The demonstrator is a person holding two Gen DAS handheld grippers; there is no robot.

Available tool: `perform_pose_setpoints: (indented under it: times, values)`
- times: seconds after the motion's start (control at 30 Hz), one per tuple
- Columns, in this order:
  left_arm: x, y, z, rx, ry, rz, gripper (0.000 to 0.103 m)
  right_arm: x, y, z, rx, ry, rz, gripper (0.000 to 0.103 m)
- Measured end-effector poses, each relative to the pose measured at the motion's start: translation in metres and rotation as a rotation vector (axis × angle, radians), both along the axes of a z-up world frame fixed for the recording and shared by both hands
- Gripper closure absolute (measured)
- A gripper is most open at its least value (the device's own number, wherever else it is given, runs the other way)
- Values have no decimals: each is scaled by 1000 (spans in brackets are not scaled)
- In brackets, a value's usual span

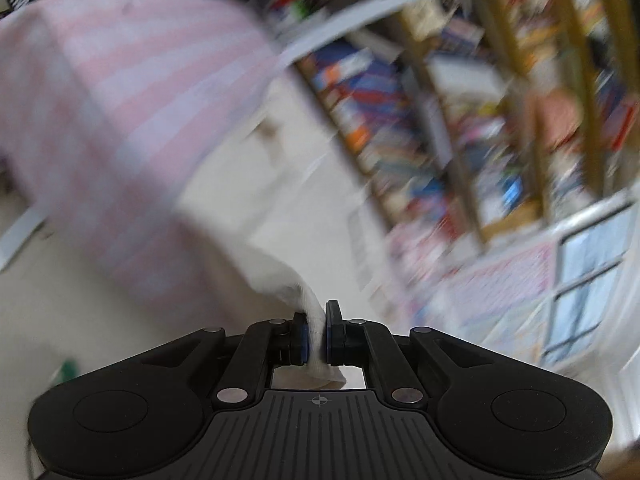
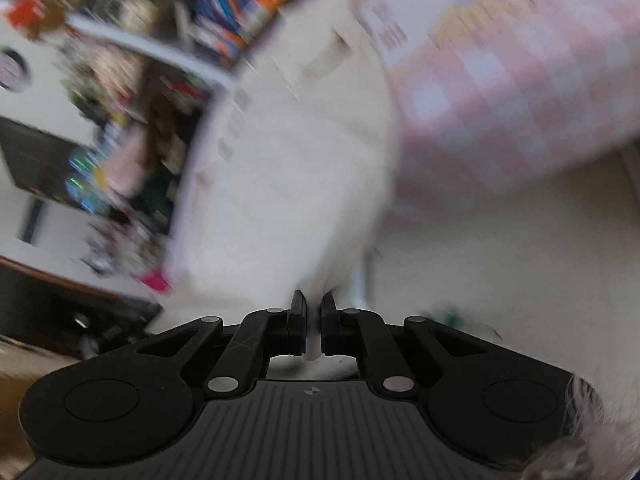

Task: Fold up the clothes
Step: 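Lift the held hem with both tools and fold it over toward the collar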

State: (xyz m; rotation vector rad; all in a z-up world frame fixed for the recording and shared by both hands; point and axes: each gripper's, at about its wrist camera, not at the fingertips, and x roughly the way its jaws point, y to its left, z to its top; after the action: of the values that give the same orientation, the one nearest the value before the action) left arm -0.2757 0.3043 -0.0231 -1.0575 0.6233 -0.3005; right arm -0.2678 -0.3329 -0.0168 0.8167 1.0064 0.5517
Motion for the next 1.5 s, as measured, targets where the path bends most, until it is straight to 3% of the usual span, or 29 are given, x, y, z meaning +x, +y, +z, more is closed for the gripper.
perform_pose_setpoints:
  times: [0.13,0.27,0.53,0.7,0.8,0.9,1.03,1.13,1.33,1.43,1.5]
  values:
    - [31,10,8,-156,-109,141,97,25,-9,25,183,-158,-163,97]
    - [70,15,11,-247,-160,199,97,57,-8,28,356,-224,-317,97]
    - [180,9,10,-325,-142,262,97,143,11,37,443,-275,-449,97]
    - [249,13,11,-294,-125,236,97,209,24,38,416,-265,-503,97]
    - [289,16,8,-236,-76,265,97,249,26,36,392,-260,-542,97]
    - [326,17,-1,-170,11,311,97,285,25,27,358,-242,-618,97]
    - [369,14,-28,-152,126,303,97,328,29,2,274,-159,-721,97]
    - [390,12,-44,-115,191,296,97,355,35,-23,230,-77,-748,97]
    - [413,15,-69,-82,295,313,96,388,34,-50,214,-7,-775,97]
    - [421,8,-70,15,310,273,92,401,36,-66,178,74,-783,97]
    - [424,2,-60,115,275,220,82,404,38,-76,148,118,-783,90]
